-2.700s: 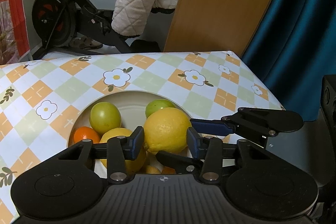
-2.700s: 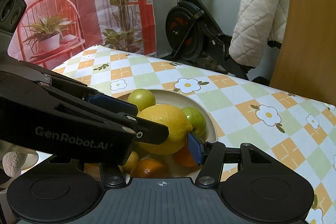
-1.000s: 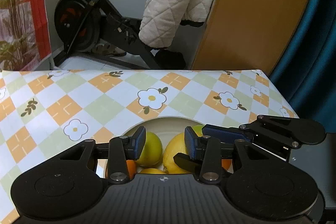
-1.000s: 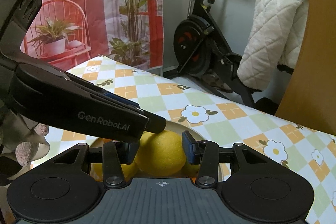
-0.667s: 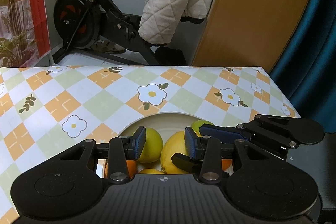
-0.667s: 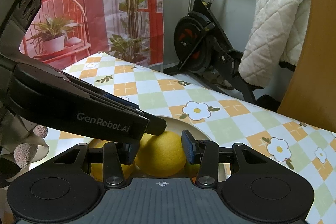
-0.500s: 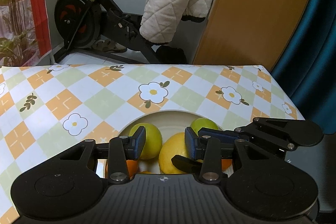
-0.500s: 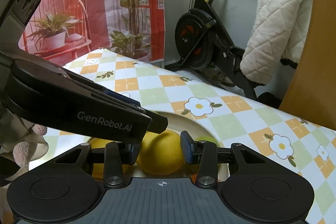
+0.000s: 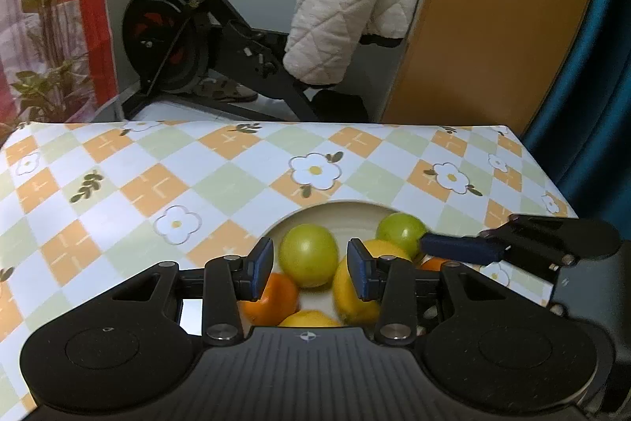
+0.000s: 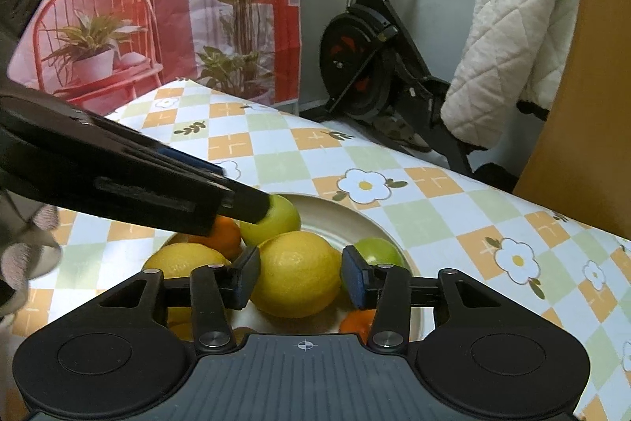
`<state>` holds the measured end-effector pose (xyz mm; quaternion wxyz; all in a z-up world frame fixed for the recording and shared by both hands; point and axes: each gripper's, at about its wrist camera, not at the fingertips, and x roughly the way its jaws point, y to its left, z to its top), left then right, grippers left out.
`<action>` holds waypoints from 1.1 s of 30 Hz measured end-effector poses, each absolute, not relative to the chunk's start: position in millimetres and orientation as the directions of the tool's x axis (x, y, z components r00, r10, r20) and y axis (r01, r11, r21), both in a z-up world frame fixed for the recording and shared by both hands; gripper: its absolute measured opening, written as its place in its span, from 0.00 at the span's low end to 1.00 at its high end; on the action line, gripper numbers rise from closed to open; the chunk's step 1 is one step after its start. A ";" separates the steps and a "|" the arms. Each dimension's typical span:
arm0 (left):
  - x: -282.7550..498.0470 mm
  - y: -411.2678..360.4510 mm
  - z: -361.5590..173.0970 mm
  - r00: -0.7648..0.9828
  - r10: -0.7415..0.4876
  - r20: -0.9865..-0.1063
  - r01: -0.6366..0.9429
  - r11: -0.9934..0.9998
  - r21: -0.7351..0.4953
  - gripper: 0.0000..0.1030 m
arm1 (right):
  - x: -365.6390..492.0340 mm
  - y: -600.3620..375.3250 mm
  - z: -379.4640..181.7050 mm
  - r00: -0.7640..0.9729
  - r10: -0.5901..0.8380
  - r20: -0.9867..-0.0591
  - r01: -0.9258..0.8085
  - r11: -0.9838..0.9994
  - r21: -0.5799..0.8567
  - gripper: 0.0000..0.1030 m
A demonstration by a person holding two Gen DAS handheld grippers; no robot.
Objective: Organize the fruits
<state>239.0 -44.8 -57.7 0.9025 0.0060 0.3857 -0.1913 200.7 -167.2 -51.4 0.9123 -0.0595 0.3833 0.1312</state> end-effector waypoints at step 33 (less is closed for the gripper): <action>124.0 -19.6 27.6 0.836 -0.179 -0.518 0.209 0.978 -0.001 0.85 | 96.2 -186.5 43.2 0.801 0.052 -0.596 0.001 0.996 0.088 0.99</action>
